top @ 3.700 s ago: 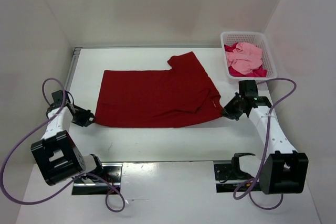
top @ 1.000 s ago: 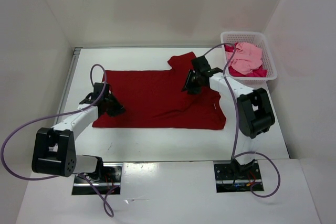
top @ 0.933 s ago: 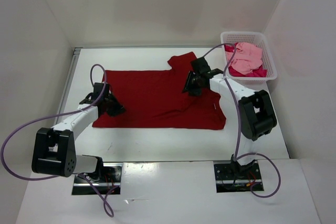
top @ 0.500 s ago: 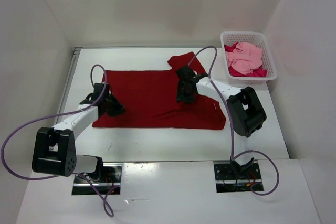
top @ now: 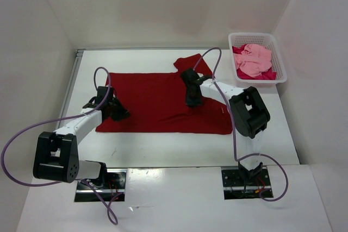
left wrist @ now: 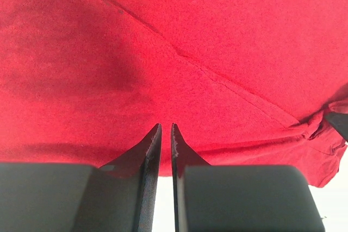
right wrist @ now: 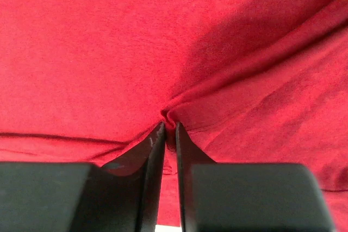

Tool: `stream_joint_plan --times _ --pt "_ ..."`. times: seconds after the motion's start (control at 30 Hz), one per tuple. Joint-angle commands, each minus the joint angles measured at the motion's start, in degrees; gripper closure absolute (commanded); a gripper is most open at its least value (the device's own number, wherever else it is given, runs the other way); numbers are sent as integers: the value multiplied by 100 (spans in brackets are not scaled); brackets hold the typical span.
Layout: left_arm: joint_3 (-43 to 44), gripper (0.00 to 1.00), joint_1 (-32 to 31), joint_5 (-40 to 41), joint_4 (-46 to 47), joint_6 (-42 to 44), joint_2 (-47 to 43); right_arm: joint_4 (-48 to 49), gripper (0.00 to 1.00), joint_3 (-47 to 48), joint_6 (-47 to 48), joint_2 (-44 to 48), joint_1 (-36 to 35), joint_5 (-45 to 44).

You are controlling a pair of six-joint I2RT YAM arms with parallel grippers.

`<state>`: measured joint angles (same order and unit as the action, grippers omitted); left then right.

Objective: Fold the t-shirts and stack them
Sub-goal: Fold the flattened tshirt in 1/3 of the way

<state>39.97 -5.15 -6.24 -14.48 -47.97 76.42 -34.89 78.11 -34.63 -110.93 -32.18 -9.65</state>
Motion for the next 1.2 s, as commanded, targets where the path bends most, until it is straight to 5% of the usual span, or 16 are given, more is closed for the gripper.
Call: stream_joint_plan --times 0.0,0.43,0.53,0.6,0.67,1.0,1.03,1.17 --pt "-33 82 14 -35 218 68 48 -132 87 380 27 -42 -60 -186" --pt "293 80 14 -97 165 121 206 -132 95 1812 27 -718 -60 138" --pt "345 79 14 -97 165 121 259 -132 86 2050 -25 -1017 -60 217" --pt "398 78 14 -97 165 121 259 26 68 2051 -96 -1079 -60 279" --pt "451 78 14 -97 113 121 259 106 61 2051 -96 -1079 -60 454" --pt "398 77 14 88 -116 340 31 413 57 682 -334 597 133 622" --pt "346 77 14 140 -116 340 31 509 58 184 -412 791 133 735" --pt "293 77 14 80 -55 340 153 887 95 -1076 -737 1504 186 964"
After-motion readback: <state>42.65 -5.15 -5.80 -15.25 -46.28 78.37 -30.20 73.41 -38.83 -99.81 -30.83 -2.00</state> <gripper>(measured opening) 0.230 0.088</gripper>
